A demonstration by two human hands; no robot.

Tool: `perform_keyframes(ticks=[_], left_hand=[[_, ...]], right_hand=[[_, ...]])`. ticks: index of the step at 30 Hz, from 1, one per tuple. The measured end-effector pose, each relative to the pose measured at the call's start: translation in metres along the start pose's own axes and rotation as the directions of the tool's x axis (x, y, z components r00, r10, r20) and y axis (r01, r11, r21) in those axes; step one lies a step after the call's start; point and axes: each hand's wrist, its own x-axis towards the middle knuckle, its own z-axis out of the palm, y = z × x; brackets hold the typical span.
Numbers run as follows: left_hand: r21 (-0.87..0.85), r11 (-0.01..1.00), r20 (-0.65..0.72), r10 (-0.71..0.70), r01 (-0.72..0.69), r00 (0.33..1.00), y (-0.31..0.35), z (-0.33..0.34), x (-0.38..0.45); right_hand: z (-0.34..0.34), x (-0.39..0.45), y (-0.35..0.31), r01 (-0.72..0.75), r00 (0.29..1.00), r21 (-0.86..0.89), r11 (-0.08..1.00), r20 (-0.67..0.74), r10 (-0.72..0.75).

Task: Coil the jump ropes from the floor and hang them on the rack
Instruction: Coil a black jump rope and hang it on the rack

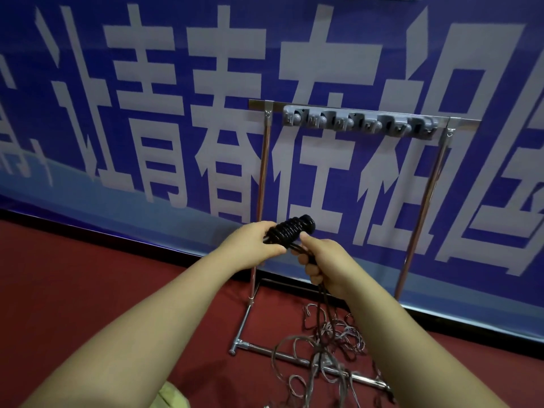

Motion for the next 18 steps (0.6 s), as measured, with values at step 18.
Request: perform_keyframes(ticks=[18], left_hand=[[-0.439, 0.802, 0.415, -0.219, 0.406, 0.883, 0.007, 0.019, -0.036]], right_hand=[[0.013, 0.001, 0.03, 0.072, 0.997, 0.116, 0.991, -0.033, -0.069]])
